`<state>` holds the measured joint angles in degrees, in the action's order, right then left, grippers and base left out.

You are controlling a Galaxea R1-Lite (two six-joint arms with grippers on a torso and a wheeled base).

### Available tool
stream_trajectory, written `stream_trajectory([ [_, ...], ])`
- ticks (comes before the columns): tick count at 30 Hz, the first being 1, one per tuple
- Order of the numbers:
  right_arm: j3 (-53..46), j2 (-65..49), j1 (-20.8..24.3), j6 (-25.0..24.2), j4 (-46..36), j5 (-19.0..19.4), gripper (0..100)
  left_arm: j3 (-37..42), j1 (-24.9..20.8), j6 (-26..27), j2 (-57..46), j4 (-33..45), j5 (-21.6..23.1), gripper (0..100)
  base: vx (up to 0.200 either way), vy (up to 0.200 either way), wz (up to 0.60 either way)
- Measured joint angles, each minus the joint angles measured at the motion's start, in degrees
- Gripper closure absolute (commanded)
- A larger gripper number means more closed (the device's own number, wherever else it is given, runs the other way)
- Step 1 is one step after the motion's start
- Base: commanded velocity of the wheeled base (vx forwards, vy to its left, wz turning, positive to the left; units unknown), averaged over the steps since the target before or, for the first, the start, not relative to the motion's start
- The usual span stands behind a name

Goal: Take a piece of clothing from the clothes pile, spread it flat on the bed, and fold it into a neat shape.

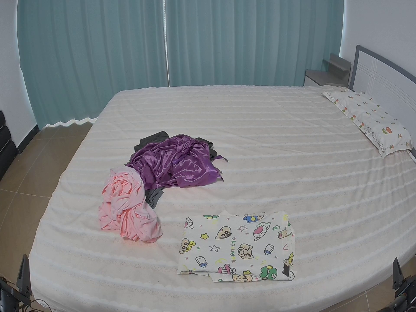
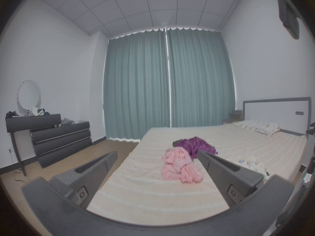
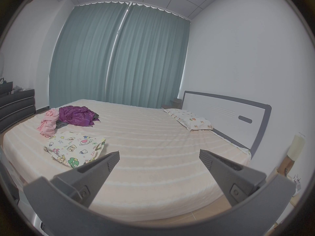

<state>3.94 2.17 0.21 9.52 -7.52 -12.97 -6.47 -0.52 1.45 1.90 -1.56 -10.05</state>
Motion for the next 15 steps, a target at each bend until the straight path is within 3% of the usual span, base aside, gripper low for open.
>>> stream_trajectory([
  [4,-0.4,-0.9,-0.1,0.4,0.7,8.6,0,3.1,0.1,0.0,-0.8,-5.2,2.2,0,0.000,0.000,0.00],
  [7,-1.1,-1.2,-0.2,0.2,2.6,11.5,0,4.6,0.2,-0.2,-1.1,-4.5,3.3,0,0.000,0.000,0.00],
  [11,-2.1,-1.4,-0.2,-1.4,4.8,8.7,0,5.2,0.2,0.6,-1.2,-3.1,5.5,0,0.000,0.000,0.00],
  [15,-2.8,-1.5,-0.2,-2.4,6.3,4.1,0,5.4,0.2,1.5,-1.3,-0.1,12.5,0,0.000,0.000,0.00],
])
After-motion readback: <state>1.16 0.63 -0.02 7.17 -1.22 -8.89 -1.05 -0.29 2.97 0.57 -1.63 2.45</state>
